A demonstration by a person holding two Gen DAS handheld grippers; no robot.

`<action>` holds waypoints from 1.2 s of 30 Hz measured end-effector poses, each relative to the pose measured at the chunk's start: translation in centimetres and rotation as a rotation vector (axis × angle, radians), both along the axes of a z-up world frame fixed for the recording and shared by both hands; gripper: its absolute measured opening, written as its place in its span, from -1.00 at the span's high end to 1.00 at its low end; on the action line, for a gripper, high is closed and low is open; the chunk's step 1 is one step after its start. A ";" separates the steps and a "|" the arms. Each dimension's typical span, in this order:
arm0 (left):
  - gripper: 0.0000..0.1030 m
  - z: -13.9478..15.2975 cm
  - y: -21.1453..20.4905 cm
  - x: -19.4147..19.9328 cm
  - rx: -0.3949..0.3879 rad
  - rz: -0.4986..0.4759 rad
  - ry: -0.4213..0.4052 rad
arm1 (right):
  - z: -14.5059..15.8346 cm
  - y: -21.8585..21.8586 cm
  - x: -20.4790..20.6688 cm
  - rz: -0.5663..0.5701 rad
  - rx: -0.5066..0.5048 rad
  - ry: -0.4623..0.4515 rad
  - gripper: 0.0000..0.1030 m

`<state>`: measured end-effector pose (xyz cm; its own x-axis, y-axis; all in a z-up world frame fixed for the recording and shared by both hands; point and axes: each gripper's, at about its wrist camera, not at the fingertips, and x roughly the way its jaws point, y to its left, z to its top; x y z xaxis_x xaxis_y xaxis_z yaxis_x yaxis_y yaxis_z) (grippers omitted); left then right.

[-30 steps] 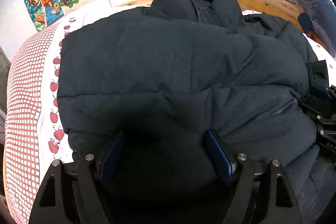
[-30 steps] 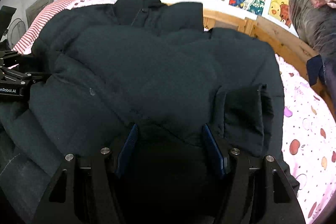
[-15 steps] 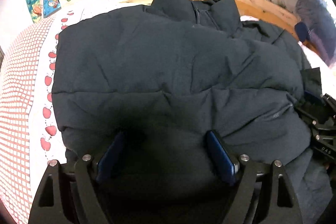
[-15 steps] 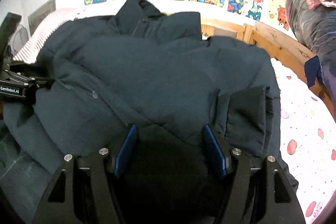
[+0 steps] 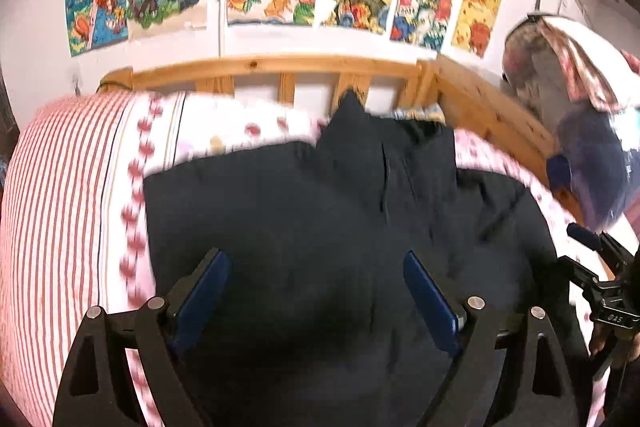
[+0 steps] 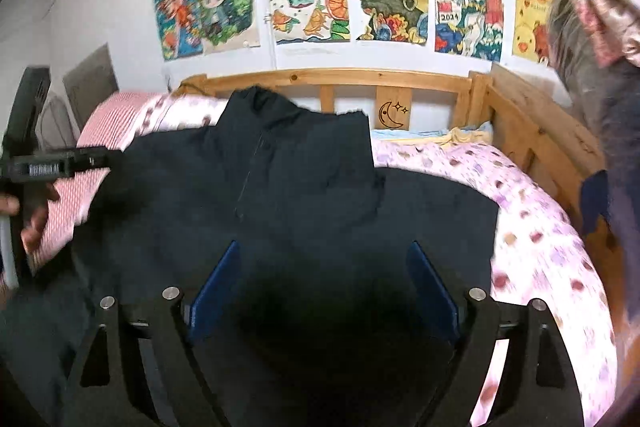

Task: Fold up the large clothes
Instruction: 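Grasp the jacket hem with both tools and fold it toward the collar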

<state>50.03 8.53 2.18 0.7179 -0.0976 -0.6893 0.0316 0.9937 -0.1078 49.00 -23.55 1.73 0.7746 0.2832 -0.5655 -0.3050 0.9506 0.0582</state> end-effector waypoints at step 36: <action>0.89 1.7 -1.5 12.7 -0.027 -0.073 -0.017 | 1.4 -0.4 13.9 -0.044 0.111 0.098 0.91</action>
